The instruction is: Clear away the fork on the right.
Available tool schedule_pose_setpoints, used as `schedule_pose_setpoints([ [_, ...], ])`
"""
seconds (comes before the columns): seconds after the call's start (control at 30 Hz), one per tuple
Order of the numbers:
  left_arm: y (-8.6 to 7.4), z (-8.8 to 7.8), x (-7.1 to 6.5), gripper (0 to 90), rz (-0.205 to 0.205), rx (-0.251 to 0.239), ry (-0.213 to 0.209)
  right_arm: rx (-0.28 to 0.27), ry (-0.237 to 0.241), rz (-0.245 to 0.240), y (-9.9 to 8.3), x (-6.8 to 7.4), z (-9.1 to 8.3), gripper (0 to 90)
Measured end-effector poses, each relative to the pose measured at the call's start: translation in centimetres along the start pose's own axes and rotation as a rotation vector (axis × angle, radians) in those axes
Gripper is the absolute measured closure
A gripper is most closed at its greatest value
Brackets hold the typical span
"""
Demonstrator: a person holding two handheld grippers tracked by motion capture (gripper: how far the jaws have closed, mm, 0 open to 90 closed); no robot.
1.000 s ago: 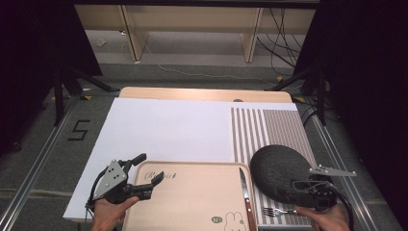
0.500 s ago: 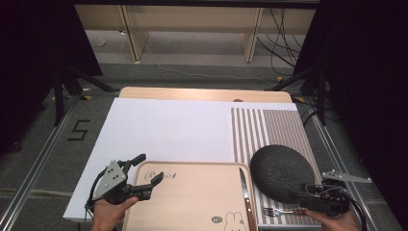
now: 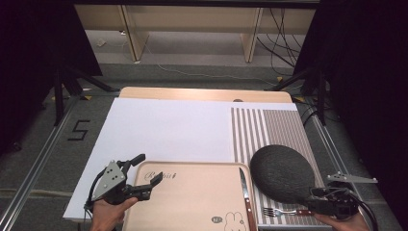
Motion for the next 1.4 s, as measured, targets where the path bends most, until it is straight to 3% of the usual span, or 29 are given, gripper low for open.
schedule_pose_setpoints([
  [0.1, 0.0, 0.0, -0.1, 17.5, 0.003, 0.000, -0.004, 0.023, -0.033, -0.009, -0.2, -0.5, 0.0, 23.6],
  [0.2, 0.0, 0.0, -0.1, 17.5, 0.002, 0.001, -0.004, 0.050, -0.017, -0.031, -0.5, -1.0, -0.1, 24.3],
  [0.3, 0.0, 0.0, -0.1, 17.5, 0.000, 0.001, -0.002, 0.068, -0.036, -0.044, -0.7, -1.4, -0.1, 25.9],
  [0.57, 0.0, 0.1, -0.1, 17.5, 0.002, 0.005, -0.005, 0.177, -0.068, -0.097, -1.5, -1.9, 0.0, 27.8],
  [0.63, 0.0, 0.0, -0.1, 17.5, 0.002, 0.005, -0.005, 0.217, -0.091, -0.139, -1.7, -2.1, 0.3, 28.0],
  [0.77, 0.0, 0.1, -0.1, 17.5, 0.003, 0.006, -0.006, 0.269, -0.097, -0.170, -1.9, -2.2, 0.6, 28.8],
  [0.8, 0.0, 0.1, -0.1, 17.5, 0.003, 0.006, -0.006, 0.269, -0.097, -0.170, -1.9, -2.2, 0.6, 28.8],
  [0.87, -0.1, 0.1, -0.1, 17.5, 0.006, 0.007, -0.007, 0.305, -0.109, -0.111, -2.2, -1.8, 0.7, 29.7],
  [0.93, -0.1, 0.1, -0.1, 17.5, 0.005, 0.007, -0.006, 0.253, -0.093, -0.182, -2.2, -2.3, 1.2, 30.8],
  [0.97, -0.1, 0.1, -0.1, 17.5, 0.005, 0.007, -0.006, 0.253, -0.093, -0.182, -2.2, -2.3, 1.2, 30.8],
  [1.2, -0.1, 0.1, -0.2, 17.5, 0.004, 0.009, -0.007, 0.331, -0.107, -0.232, -2.5, -2.3, 1.9, 34.6],
  [1.27, -0.1, 0.1, -0.2, 17.5, 0.006, 0.008, -0.008, 0.339, -0.118, -0.221, -2.6, -2.1, 2.0, 34.8],
  [1.33, -0.1, 0.2, -0.3, 17.5, -0.005, -0.002, -0.015, 0.363, -0.128, -0.263, -2.6, -2.3, 2.2, 35.2],
  [1.4, -0.1, 0.1, -0.2, 17.5, 0.005, 0.010, -0.008, 0.378, -0.126, -0.241, -2.7, -2.1, 2.3, 35.4],
])
Point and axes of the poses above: each handheld gripper's, and its own axes: z roughly forward along the jaws, y roughly out of its top, x roughly to its left, the point moved 5 cm from there along z, roughly forward along the jaws, and after that the axes turned 4 degrees about y, right-handed, at the moved point
